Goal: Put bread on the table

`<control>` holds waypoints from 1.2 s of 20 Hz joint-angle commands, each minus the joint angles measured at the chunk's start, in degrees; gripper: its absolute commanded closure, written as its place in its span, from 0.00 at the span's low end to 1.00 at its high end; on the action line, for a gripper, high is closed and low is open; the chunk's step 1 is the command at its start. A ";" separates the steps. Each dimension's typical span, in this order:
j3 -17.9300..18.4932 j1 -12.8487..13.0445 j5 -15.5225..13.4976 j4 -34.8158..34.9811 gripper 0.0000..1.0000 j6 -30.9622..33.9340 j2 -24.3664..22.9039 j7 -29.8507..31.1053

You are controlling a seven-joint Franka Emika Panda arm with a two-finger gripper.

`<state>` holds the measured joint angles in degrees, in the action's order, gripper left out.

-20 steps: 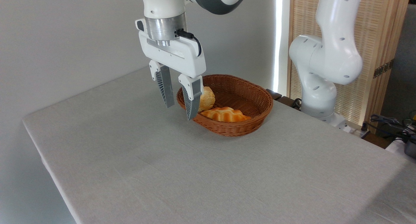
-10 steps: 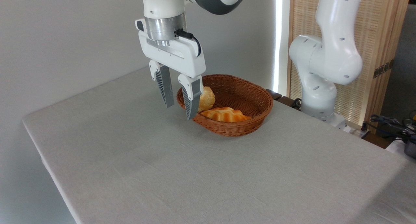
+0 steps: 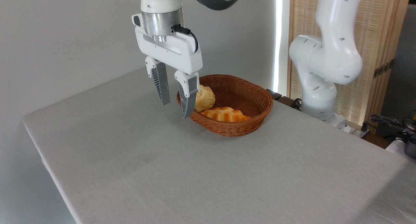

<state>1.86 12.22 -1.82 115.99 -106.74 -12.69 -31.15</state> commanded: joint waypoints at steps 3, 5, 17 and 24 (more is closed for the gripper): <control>0.43 0.26 -0.11 -0.94 0.00 -0.49 1.27 0.48; 0.43 0.26 -0.11 -0.94 0.00 -0.40 1.27 0.48; -0.19 4.74 -2.92 0.55 0.00 0.57 0.65 0.65; -0.10 12.56 -3.01 6.09 0.00 2.85 -3.20 0.65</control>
<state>1.05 21.92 -4.23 119.55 -105.20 -12.44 -31.13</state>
